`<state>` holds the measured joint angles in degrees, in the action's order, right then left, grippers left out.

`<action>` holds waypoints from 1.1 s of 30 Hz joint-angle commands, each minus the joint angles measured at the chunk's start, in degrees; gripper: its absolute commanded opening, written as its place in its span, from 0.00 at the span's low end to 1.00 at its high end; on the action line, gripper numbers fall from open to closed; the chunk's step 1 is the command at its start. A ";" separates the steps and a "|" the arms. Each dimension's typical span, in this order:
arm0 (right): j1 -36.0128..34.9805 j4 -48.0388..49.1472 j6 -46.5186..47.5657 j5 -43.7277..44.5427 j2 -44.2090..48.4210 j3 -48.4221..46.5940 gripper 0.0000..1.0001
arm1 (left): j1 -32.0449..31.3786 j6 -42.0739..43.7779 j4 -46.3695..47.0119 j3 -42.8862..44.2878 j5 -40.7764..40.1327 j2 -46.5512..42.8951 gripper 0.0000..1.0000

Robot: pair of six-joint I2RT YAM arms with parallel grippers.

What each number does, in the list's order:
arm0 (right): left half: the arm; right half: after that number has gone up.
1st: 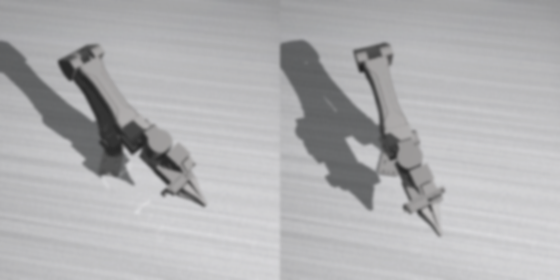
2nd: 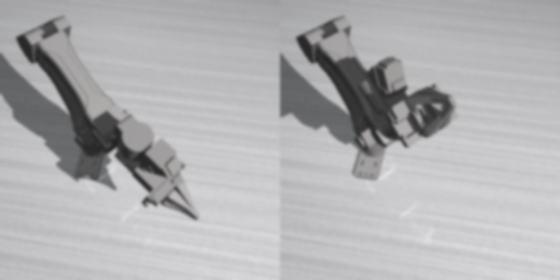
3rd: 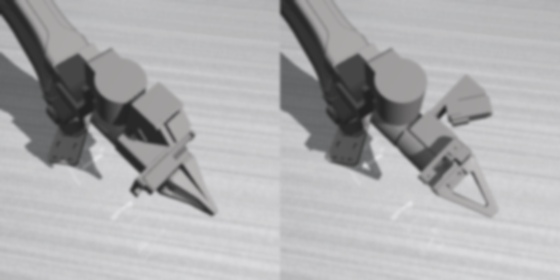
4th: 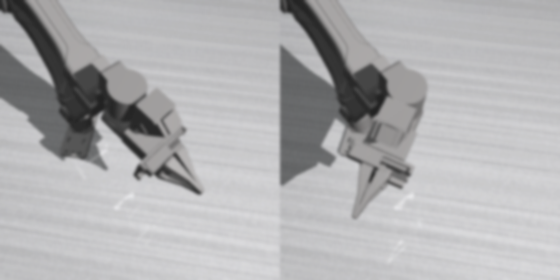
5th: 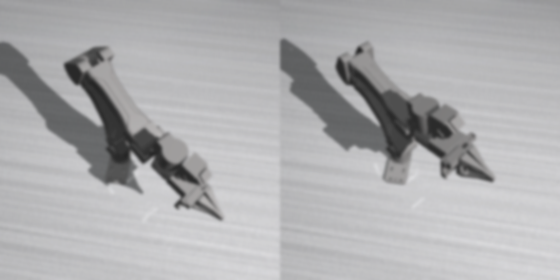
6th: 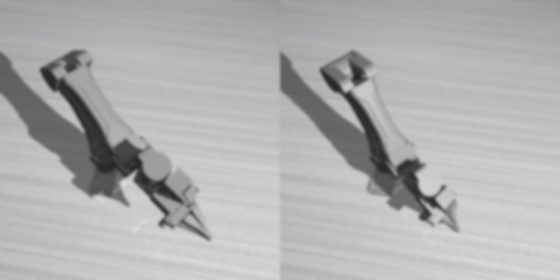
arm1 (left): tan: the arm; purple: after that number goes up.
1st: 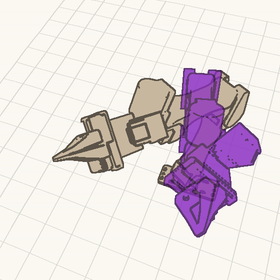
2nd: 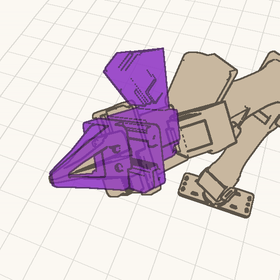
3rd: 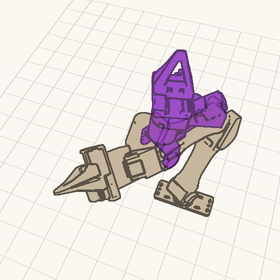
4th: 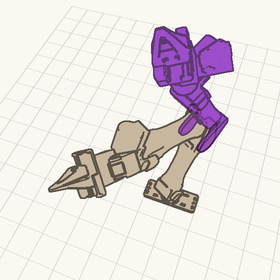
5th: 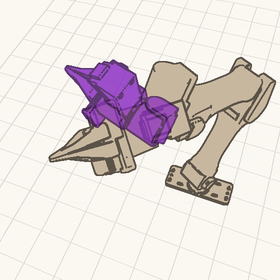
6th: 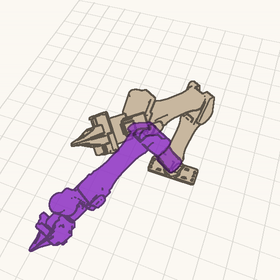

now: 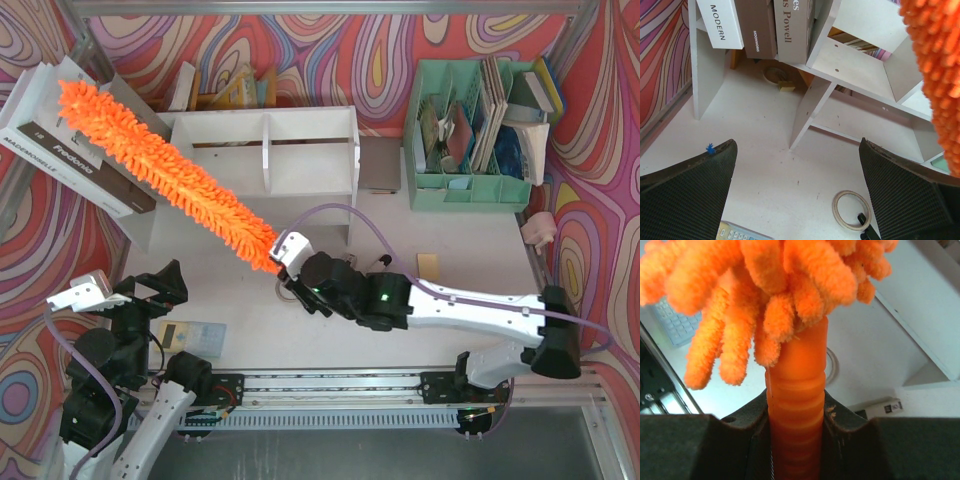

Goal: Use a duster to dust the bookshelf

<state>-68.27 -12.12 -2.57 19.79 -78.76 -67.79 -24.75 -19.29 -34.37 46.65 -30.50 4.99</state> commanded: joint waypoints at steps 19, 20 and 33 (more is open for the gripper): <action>-0.37 4.84 -0.47 -0.28 -15.58 -15.70 0.00 | 0.07 -0.22 0.61 -0.42 -0.70 0.72 0.98; -0.37 4.83 -0.25 0.12 -16.03 -16.05 0.00 | 0.12 -0.22 0.62 -0.42 -0.70 0.72 0.98; 2.30 1.59 -3.18 3.79 -20.47 -20.34 0.00 | 0.06 -0.22 0.57 -0.42 -0.79 0.38 0.98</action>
<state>-67.44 -11.00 -3.42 21.43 -99.18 -85.60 -24.75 -19.31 -34.37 46.65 -30.50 4.99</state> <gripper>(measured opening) 0.339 0.983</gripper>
